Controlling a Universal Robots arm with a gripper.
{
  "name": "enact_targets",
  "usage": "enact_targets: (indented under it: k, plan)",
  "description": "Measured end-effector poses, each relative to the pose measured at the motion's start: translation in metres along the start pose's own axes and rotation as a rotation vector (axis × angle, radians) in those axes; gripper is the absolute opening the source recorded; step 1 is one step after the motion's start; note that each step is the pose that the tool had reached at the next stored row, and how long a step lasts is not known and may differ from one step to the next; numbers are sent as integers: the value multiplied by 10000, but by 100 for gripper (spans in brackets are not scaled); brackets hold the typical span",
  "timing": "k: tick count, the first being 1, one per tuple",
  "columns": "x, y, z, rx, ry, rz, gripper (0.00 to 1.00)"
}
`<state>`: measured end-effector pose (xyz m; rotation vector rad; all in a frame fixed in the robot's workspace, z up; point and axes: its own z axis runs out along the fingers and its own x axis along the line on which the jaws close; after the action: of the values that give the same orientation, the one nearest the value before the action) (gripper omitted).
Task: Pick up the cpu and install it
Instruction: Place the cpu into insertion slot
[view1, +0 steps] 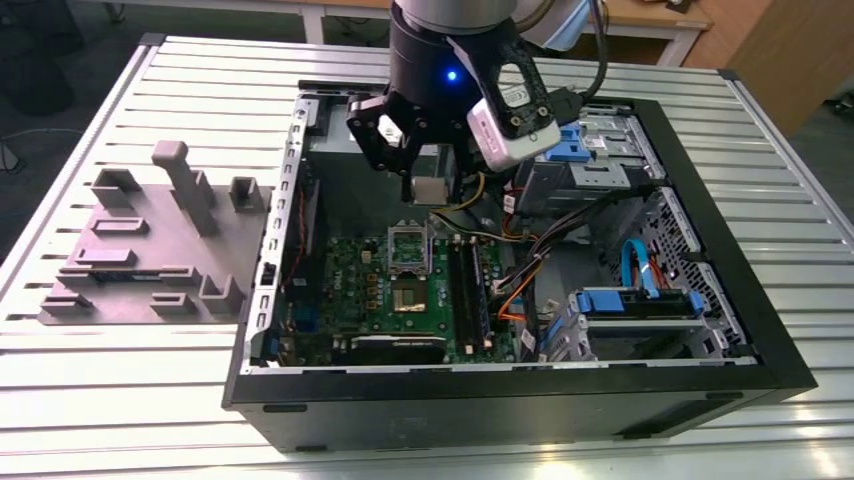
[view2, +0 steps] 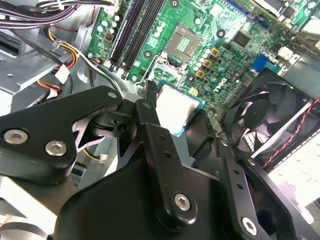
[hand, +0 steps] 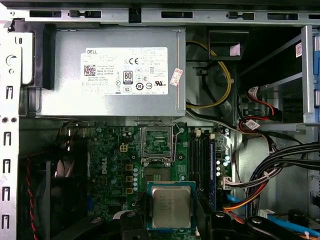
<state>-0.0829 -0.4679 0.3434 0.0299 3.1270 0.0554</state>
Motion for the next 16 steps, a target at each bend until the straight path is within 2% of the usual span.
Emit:
enact_targets:
  k: [16]
  plan:
    - [1, -5, 91, 0, 0, -2, 47]
